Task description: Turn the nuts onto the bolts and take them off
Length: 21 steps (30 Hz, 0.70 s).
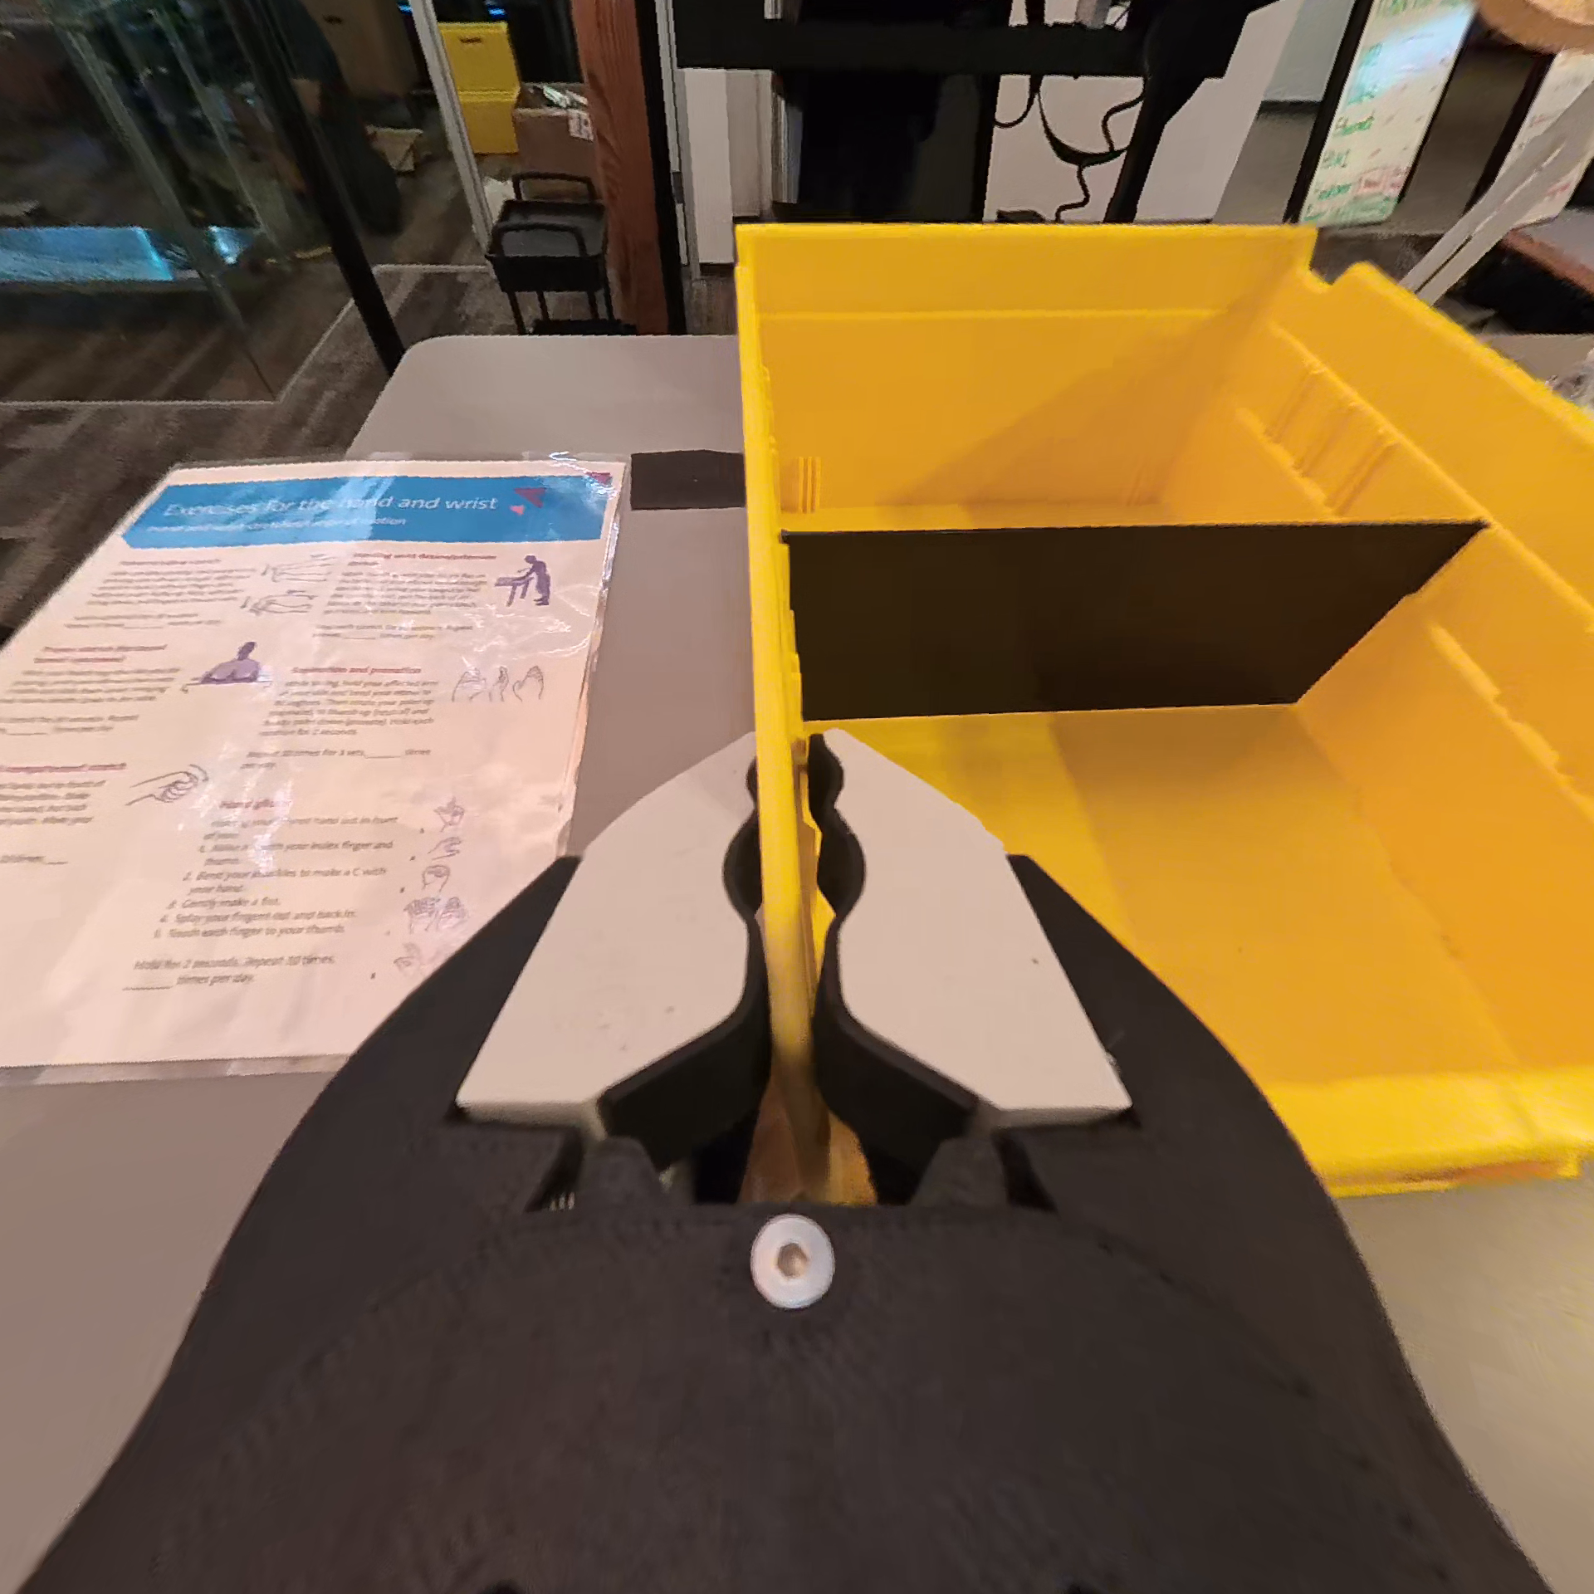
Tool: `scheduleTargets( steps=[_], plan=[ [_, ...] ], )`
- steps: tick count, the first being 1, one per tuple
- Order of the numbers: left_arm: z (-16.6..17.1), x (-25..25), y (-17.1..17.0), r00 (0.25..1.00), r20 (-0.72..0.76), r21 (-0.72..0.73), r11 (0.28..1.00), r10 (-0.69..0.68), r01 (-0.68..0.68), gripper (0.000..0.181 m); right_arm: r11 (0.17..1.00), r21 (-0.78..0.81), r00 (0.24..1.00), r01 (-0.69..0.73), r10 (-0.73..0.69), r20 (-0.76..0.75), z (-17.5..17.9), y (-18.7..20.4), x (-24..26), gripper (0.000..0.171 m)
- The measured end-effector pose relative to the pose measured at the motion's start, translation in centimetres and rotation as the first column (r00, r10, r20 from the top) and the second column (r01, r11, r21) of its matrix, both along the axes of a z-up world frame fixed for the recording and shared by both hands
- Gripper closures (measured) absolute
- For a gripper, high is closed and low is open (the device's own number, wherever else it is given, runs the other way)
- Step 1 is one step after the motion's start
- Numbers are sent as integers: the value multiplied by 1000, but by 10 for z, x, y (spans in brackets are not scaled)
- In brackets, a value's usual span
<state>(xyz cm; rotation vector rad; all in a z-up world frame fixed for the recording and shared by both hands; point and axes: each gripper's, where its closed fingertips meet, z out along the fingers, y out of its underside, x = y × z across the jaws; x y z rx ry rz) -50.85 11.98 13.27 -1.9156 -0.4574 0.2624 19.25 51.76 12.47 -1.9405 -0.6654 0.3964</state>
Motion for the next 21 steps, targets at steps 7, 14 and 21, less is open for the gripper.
scheduleTargets(
  steps=[7, 14, 21],
  plan=[
    [1, 1, 0, 1000, 16, 55, 998, 2, -3, 176, 1000, -10, 1000, 1, -1, 19, 7, -6, -1, 170],
    [15, 3, -8, 999, -37, 42, 999, 6, -4, 176, 999, -39, 999, 3, -1, 45, 11, -28, -1, 169],
    [33, 11, -22, 998, -64, 80, 997, 12, -7, 176, 999, -47, 1000, -20, 21, 23, 16, -61, -7, 170]
  ],
)
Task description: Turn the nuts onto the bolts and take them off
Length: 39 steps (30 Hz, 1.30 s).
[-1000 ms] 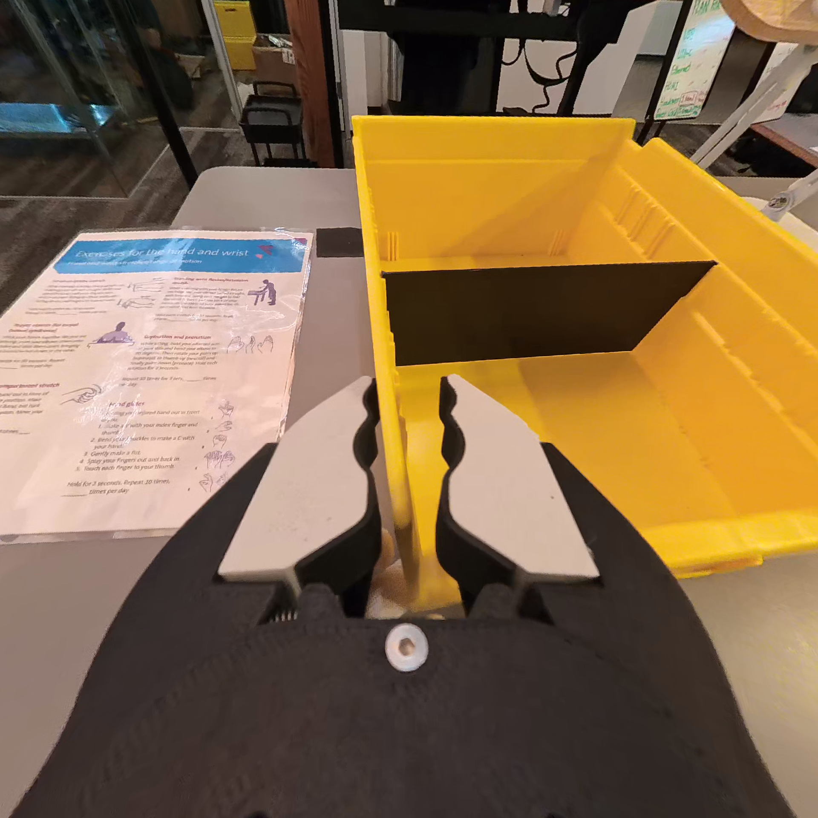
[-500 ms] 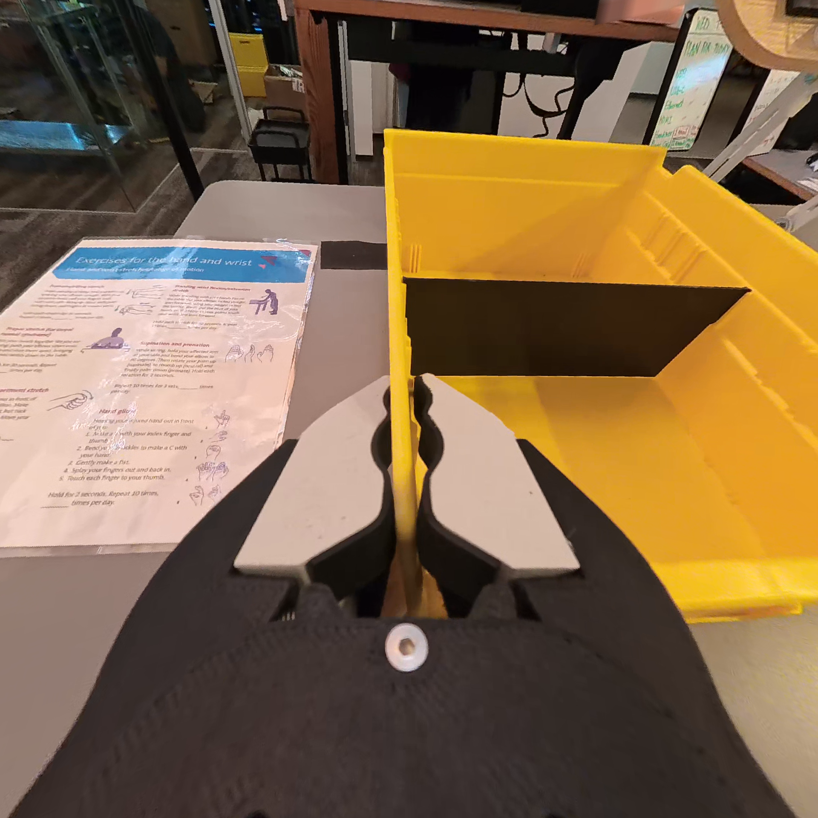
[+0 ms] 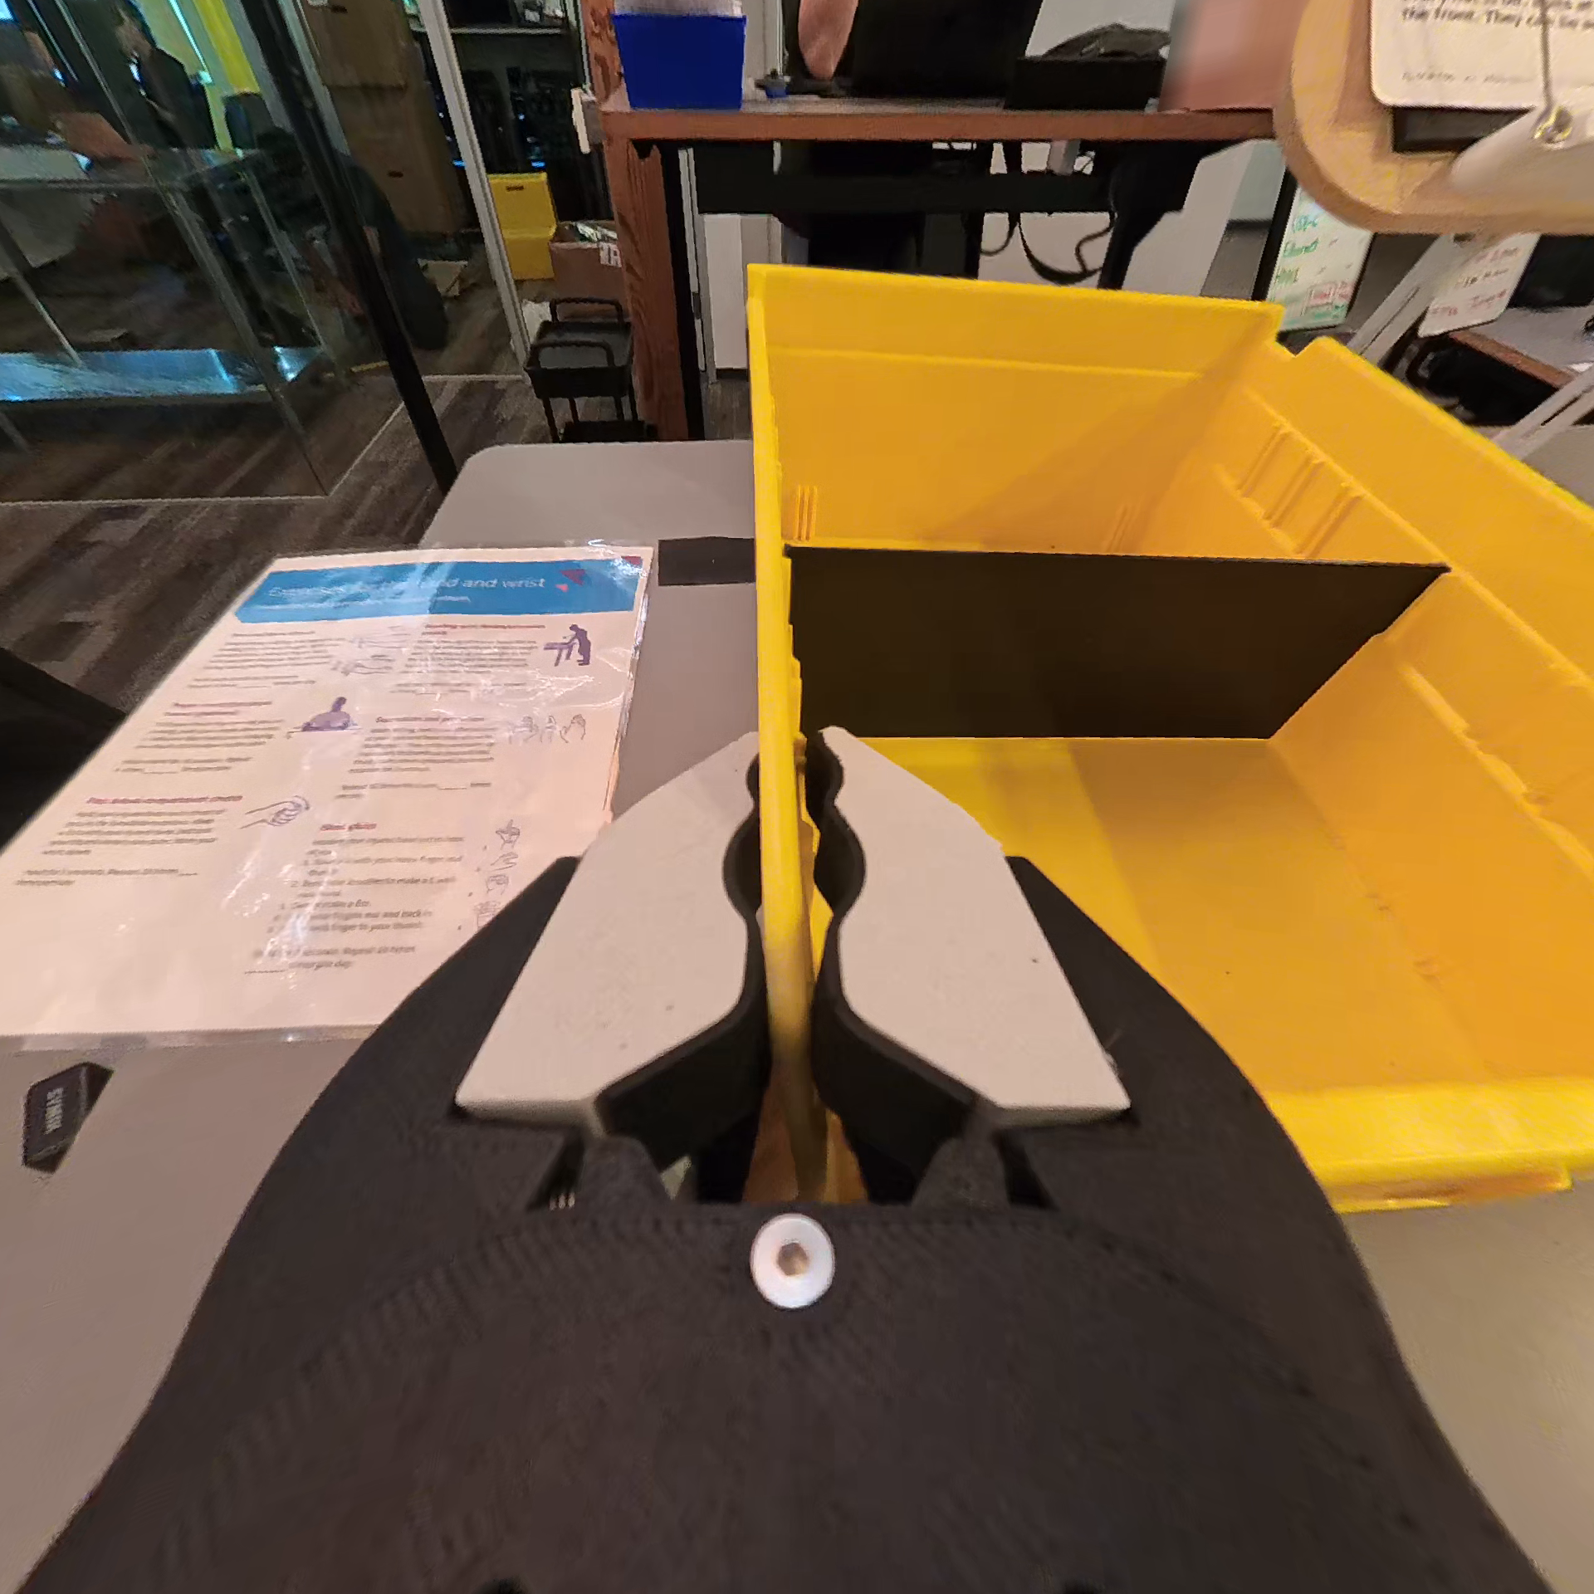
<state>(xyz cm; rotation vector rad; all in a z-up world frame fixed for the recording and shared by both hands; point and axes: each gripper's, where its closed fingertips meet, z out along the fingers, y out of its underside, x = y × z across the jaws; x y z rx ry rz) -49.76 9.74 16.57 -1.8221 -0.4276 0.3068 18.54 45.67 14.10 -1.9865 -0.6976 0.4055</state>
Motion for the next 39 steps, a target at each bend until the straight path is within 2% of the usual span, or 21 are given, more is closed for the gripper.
scheduleTargets(
  steps=[11, 19, 25, 27, 29, 31, 34, 36, 39],
  plan=[
    [40, 21, -35, 1000, 4, 152, 988, 23, -24, 176, 996, -26, 996, -90, 91, 23, 4, -59, -39, 170],
    [58, 22, -66, 999, 4, 266, 963, 35, -35, 176, 983, -47, 984, -175, 176, 21, -6, -104, -95, 170],
    [63, 24, -85, 999, 7, 303, 952, 47, -47, 176, 954, -81, 956, -290, 293, 30, -13, -143, -145, 165],
    [65, 24, -89, 999, 6, 318, 947, 51, -50, 176, 936, -78, 937, -344, 348, 35, -13, -160, -166, 154],
    [67, 25, -93, 999, 9, 332, 942, 50, -51, 176, 905, -80, 906, -417, 421, 44, -11, -176, -186, 134],
    [68, 25, -97, 999, 10, 343, 938, 49, -49, 176, 882, -44, 882, -470, 471, 14, 5, -184, -197, 123],
    [70, 25, -103, 999, 9, 351, 935, 50, -50, 176, 827, -96, 832, -554, 553, -41, 24, -190, -201, 94],
    [70, 25, -106, 999, 10, 354, 934, 51, -52, 176, 846, -59, 847, -530, 526, -72, 41, -167, -201, 91],
    [71, 26, -108, 999, 15, 360, 932, 48, -50, 176, 870, -115, 868, -480, 452, -205, 50, -126, -210, 91]
  ],
)
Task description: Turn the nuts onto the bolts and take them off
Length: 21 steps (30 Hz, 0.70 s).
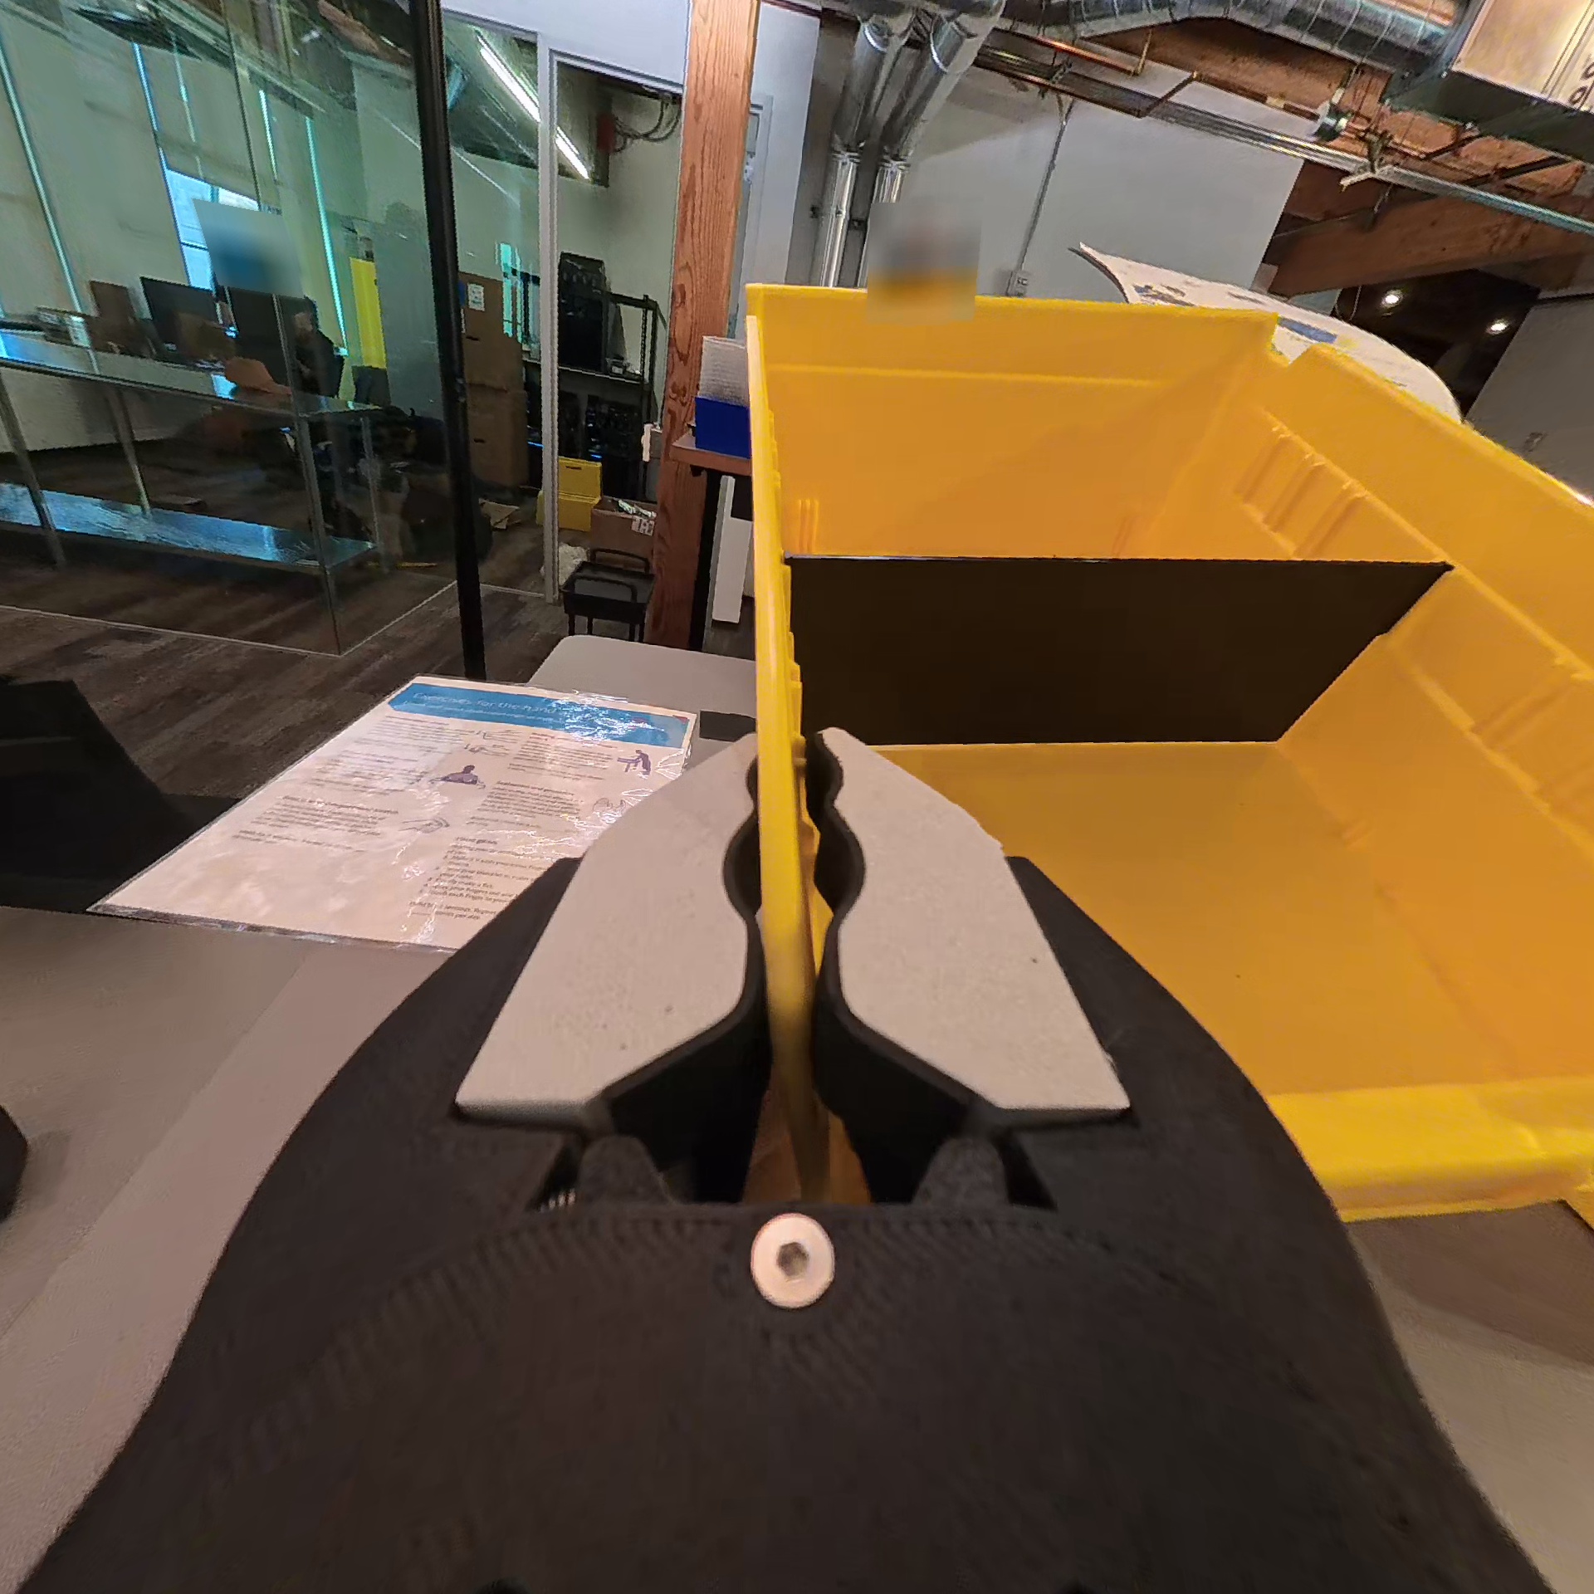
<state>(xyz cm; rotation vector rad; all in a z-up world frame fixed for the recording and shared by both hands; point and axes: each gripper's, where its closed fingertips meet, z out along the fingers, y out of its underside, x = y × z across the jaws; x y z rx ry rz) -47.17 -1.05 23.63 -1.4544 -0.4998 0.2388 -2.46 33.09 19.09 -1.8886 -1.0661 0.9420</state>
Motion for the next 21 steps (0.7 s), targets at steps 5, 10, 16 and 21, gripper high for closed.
scheduleTargets(
  steps=[5, 10, 16, 21],
  plan=[
    [2, 3, 1, 1000, 5, 11, 1000, -8, 8, 176, 998, -60, 989, -13, 21, 145, -45, 28, -33, 99],
    [5, 4, -6, 1000, -6, 15, 1000, 2, -2, 176, 988, -145, 998, -49, 53, 24, -43, 11, -63, 117],
    [11, 0, -16, 1000, -13, 39, 999, 20, -20, 176, 990, -108, 996, -89, 87, -25, -43, -15, -101, 121],
    [13, -5, -23, 999, -21, 42, 998, 36, -35, 176, 986, -94, 989, -139, 134, -54, -40, -25, -134, 130]
  ],
)
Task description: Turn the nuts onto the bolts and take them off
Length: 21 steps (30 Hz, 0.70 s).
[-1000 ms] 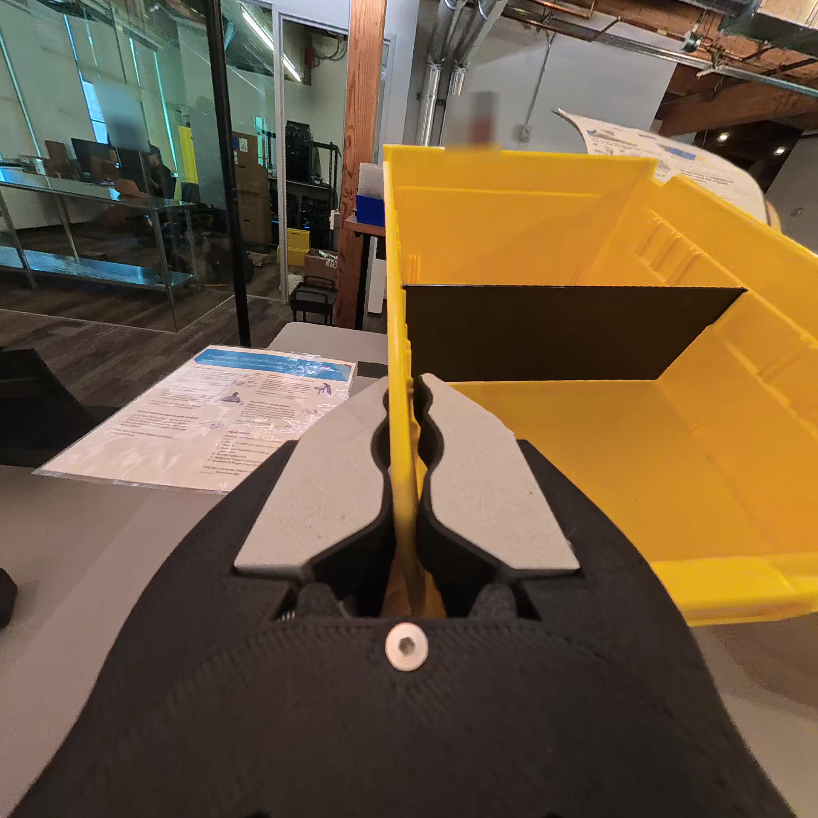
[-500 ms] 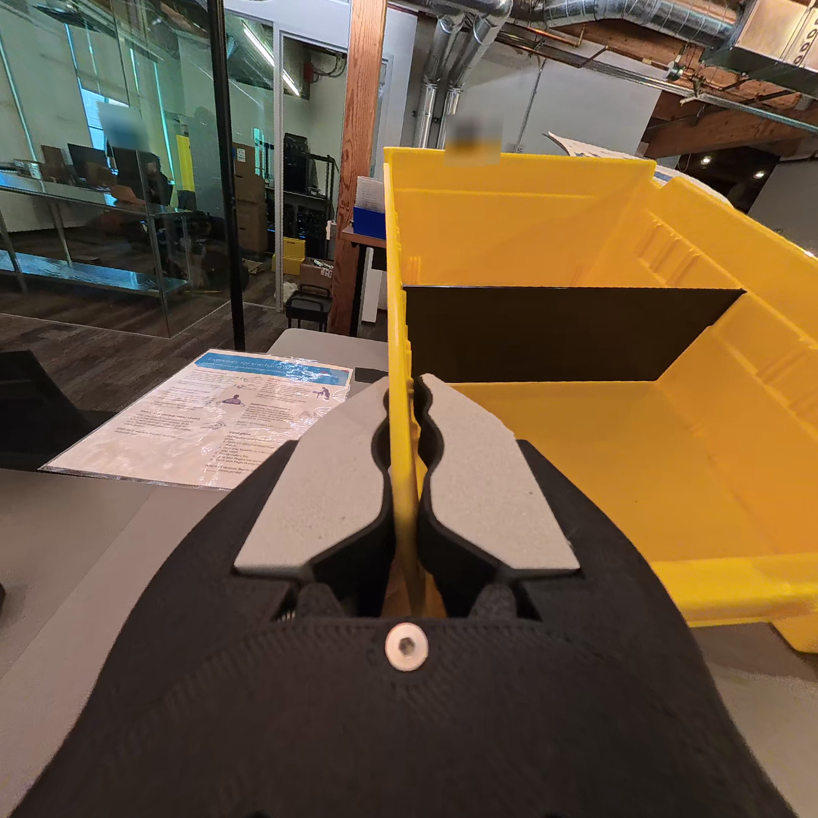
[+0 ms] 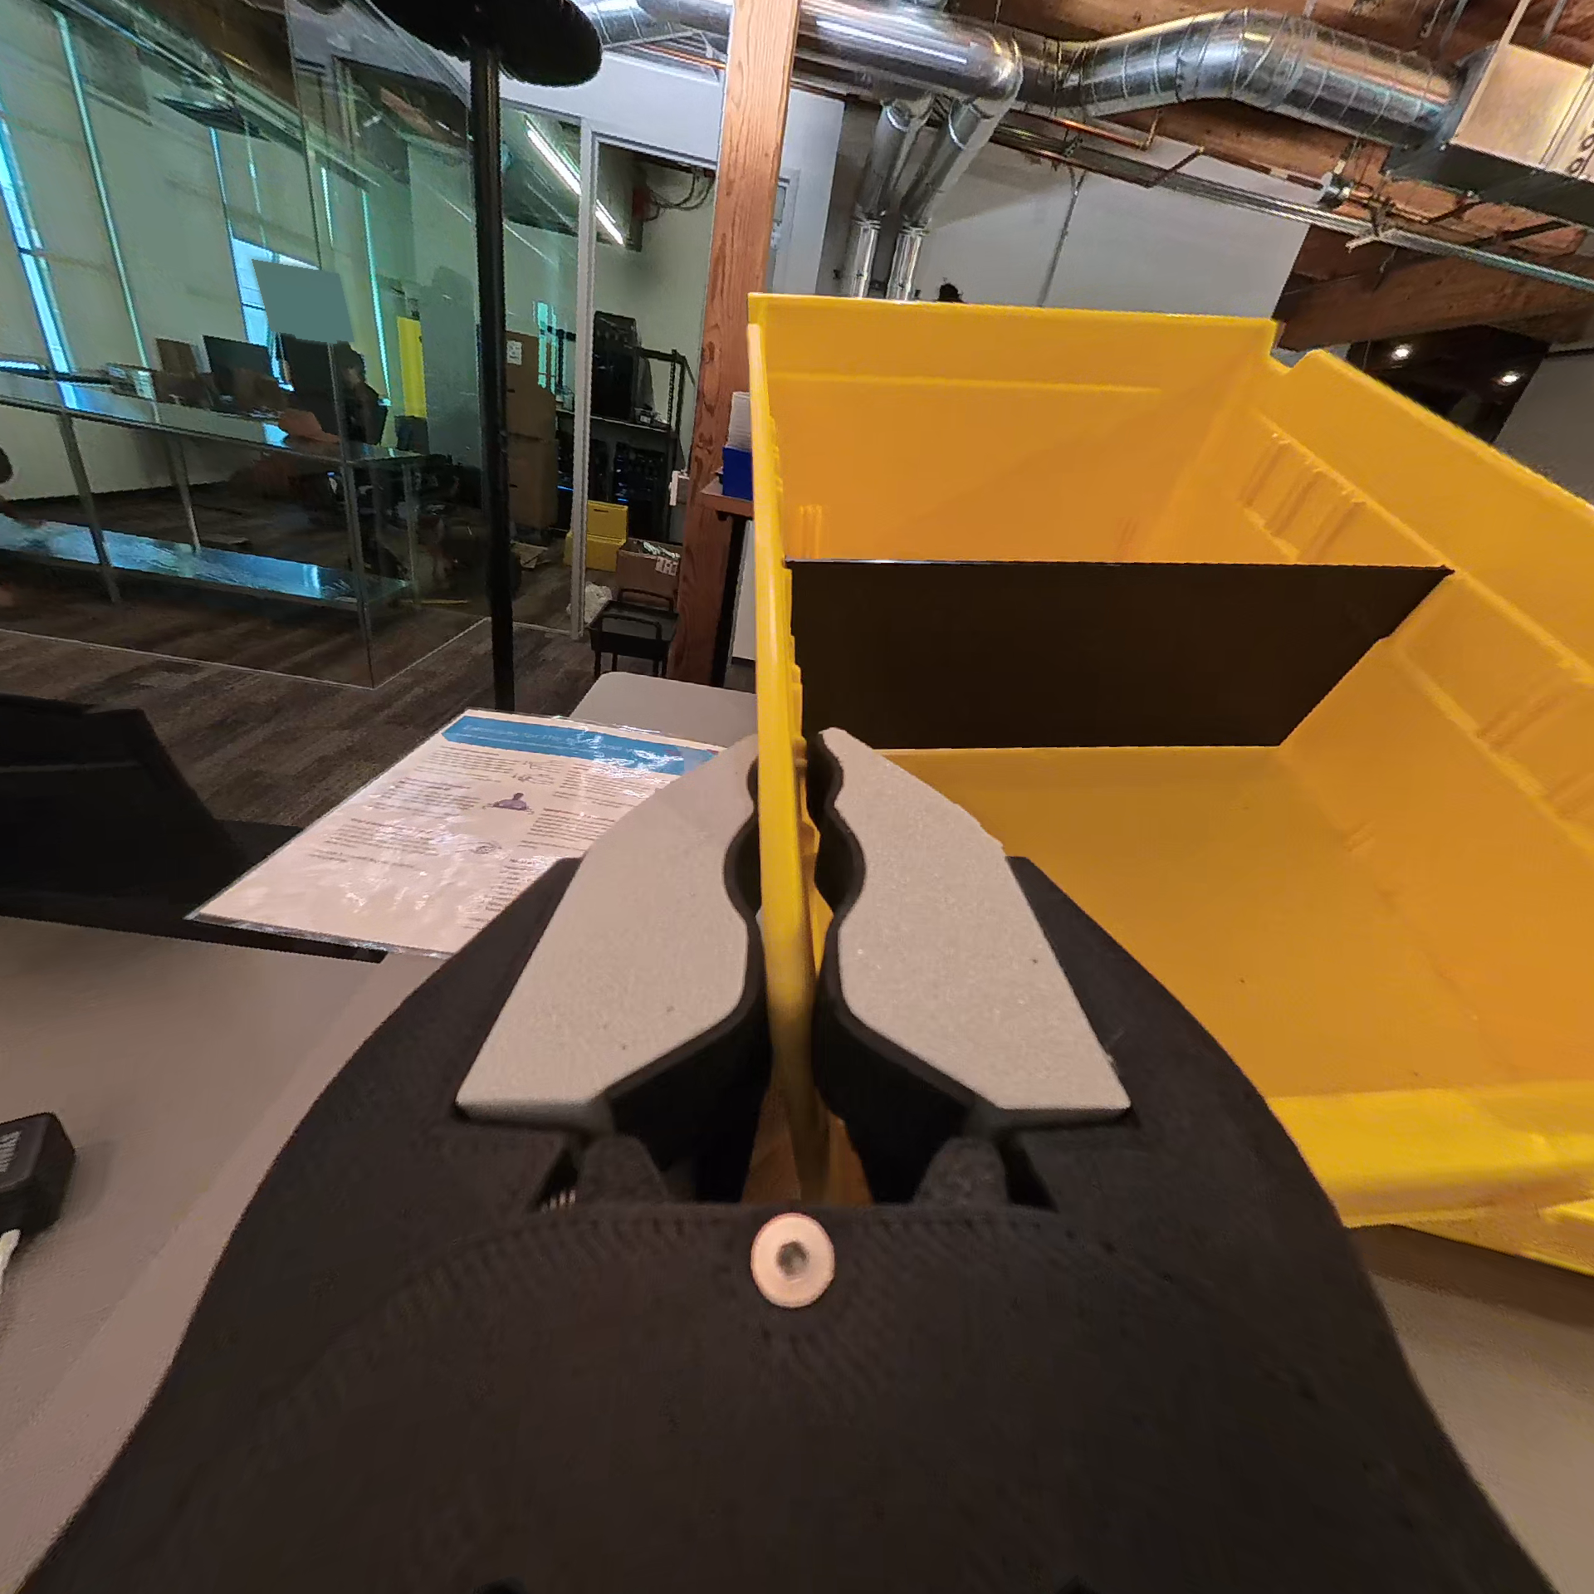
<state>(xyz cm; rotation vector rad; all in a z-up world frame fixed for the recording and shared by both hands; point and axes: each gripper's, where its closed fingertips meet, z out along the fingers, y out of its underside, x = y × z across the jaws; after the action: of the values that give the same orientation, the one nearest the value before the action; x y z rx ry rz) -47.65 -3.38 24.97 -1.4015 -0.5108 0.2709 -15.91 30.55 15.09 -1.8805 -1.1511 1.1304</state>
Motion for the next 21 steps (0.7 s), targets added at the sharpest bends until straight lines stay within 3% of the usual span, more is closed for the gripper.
scheduleTargets(
  steps=[21],
  plan=[
    [21, -11, -33, 997, -26, 14, 997, 76, -76, 176, 998, -54, 995, -15, 10, -102, 4, -35, -156, 140]
  ],
)
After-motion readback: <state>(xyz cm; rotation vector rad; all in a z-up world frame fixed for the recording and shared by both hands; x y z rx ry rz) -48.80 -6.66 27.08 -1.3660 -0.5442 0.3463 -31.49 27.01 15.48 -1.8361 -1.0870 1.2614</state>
